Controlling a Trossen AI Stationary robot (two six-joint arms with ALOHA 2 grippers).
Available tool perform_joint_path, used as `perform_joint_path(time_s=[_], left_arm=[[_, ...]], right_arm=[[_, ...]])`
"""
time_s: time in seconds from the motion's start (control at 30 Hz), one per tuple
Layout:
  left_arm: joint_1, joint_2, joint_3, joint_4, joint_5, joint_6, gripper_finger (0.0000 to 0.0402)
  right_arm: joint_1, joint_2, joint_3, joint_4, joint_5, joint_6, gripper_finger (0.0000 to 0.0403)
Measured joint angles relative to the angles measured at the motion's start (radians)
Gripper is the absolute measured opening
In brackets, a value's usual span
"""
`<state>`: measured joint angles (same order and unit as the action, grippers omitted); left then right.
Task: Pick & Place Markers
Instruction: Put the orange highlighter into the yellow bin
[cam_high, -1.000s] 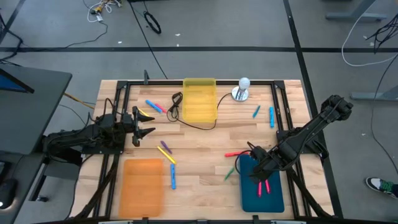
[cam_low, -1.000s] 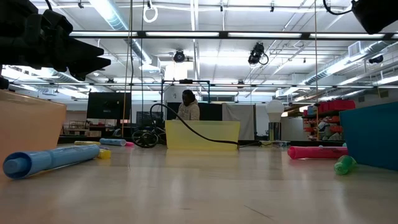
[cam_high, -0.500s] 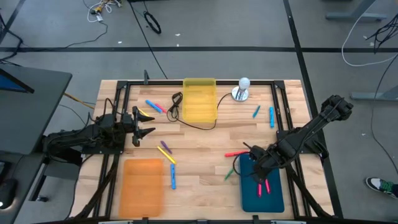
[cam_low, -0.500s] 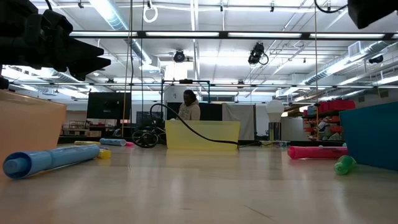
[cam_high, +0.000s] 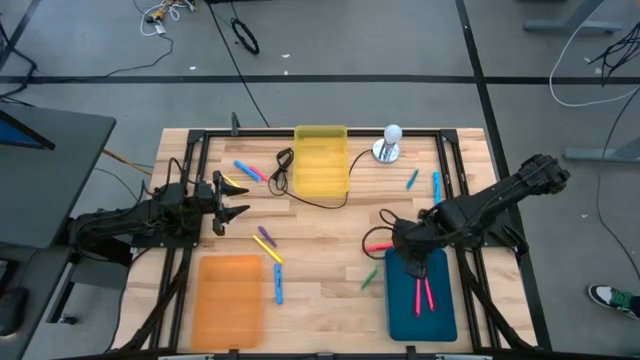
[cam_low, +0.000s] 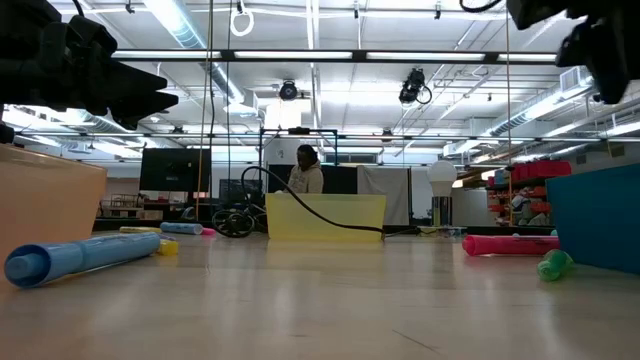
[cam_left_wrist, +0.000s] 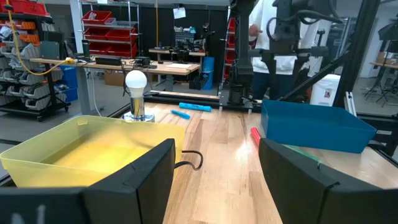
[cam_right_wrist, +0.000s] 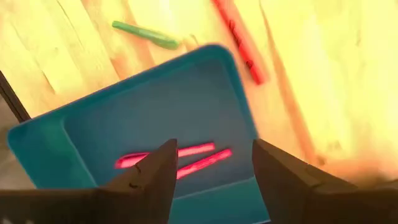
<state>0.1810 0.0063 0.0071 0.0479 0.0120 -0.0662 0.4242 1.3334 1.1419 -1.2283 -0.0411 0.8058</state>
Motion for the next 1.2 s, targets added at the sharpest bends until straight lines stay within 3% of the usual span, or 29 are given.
perform_joint_path(time_s=[0.77, 1.2], left_arm=[[0.000, 0.000, 0.000, 0.000, 0.000, 0.000, 0.0238], [0.000, 0.000, 0.000, 0.000, 0.000, 0.000, 0.0238]], right_arm=[[-0.196, 0.169, 0.250, -0.062, 0.007, -0.666, 0.0207], [-0.227, 0.289, 0.304, -0.061, 0.033, -0.739, 0.0207]])
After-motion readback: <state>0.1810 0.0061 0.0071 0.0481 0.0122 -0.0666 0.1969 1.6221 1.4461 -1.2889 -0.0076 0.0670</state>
